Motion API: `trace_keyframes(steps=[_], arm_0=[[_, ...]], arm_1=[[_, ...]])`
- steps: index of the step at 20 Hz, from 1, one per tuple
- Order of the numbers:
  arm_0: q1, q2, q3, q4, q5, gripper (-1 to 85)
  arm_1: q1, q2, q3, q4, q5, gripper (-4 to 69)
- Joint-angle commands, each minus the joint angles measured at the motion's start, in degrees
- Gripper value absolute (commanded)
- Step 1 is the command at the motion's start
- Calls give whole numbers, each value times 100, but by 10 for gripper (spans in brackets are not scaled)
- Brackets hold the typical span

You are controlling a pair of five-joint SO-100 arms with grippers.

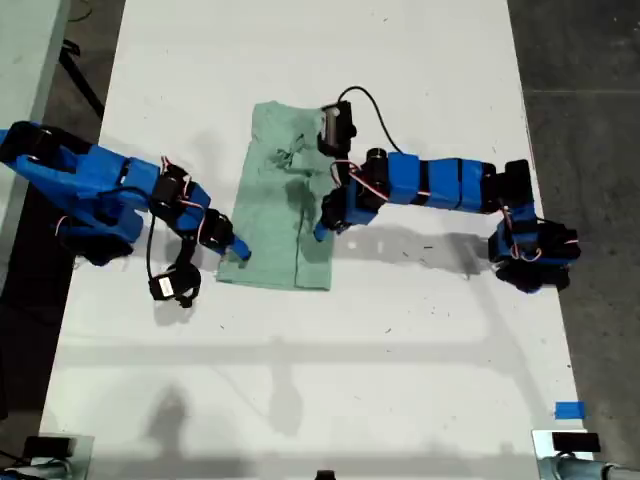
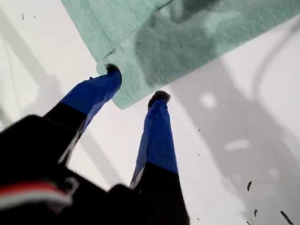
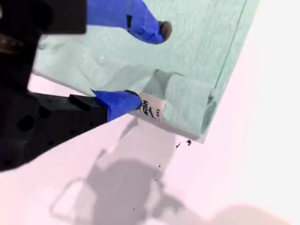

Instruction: Fold t-shirt

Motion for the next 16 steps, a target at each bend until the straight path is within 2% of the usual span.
trace_keyframes(steps=[1, 4, 8, 14, 16], arm_0=[[-35, -396, -536, -352, -9, 229], [-35, -993, -835, -448, 9, 191], [-97, -1652, -1160, -457, 53, 25], [-158, -2101, -1415, -334, 62, 0], [-123, -1960, -1626, -9, 70, 0]], arm_1=[[26, 475, -9, 18, 9, 170], [26, 475, 97, -9, 44, 170], [9, 475, 246, -53, 88, 170], [-18, 501, 360, -53, 141, 170], [-26, 510, 378, -53, 158, 170]])
